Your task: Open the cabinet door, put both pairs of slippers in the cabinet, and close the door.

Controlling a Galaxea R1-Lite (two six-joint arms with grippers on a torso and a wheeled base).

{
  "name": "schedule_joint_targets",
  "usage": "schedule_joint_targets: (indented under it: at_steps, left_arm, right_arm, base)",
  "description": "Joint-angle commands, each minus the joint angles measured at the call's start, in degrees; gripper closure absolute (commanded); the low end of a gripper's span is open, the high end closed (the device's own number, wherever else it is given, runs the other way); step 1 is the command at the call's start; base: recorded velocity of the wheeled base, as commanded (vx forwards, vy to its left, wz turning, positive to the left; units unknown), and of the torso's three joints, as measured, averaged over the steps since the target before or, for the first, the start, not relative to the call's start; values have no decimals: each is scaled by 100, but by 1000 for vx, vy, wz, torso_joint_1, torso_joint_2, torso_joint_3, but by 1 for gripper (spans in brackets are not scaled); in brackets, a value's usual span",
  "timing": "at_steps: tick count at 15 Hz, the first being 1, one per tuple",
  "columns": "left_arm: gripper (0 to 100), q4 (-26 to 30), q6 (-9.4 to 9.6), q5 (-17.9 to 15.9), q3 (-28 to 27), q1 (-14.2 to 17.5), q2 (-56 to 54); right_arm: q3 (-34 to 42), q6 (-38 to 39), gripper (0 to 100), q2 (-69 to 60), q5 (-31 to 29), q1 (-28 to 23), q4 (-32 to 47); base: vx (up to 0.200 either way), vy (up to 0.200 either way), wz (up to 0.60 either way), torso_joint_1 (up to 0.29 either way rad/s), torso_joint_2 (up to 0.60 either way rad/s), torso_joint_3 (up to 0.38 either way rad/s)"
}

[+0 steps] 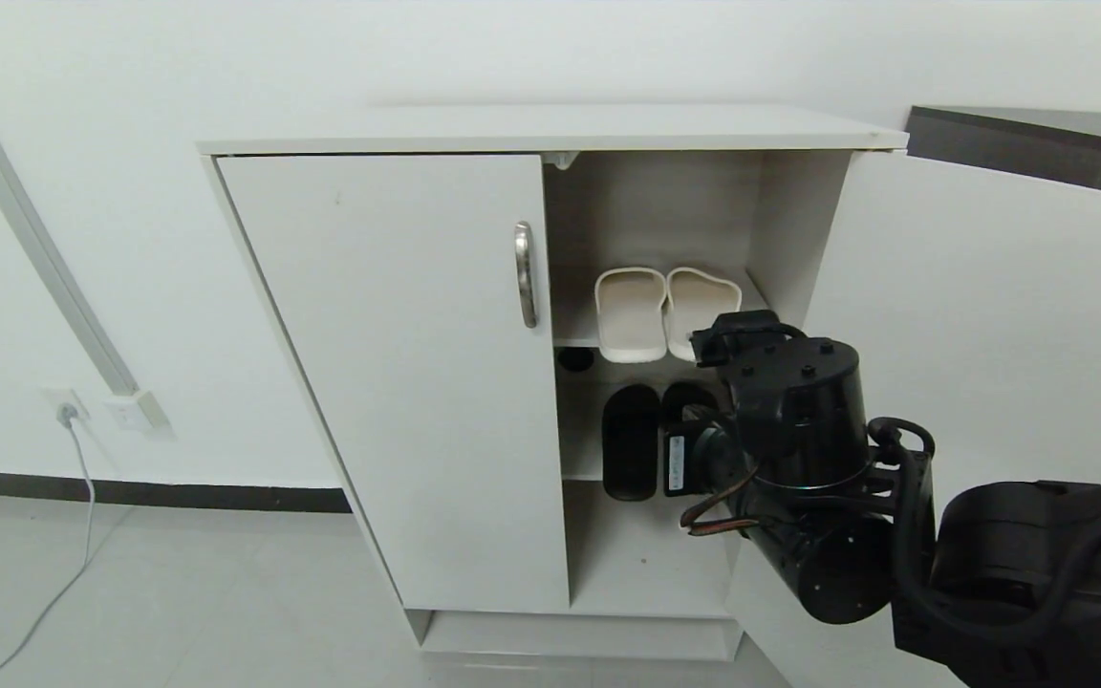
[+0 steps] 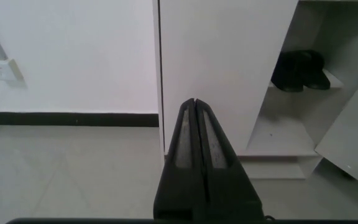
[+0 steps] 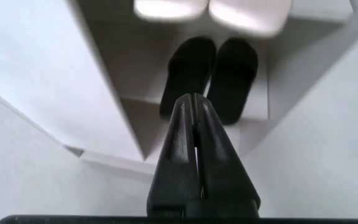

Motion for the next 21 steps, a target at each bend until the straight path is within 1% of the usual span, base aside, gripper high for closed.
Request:
schedule_joint_targets:
  at_steps: [1, 5, 21]
  left_arm:
    - [100, -6, -2, 2, 0, 3, 7]
    - [100, -6, -11, 2, 0, 3, 7]
    - [100, -15, -11, 11, 0, 3, 7]
  right_arm:
    - [48, -6, 100, 18, -3, 3, -1]
    - [162, -6, 100, 18, 23, -33, -27]
    - [320, -67, 100, 26, 23, -59, -106]
  base:
    - [-200, 0, 0, -2, 7, 2]
    - [-200, 0, 0, 4, 2, 0]
    - [0, 0, 0, 0, 0, 0]
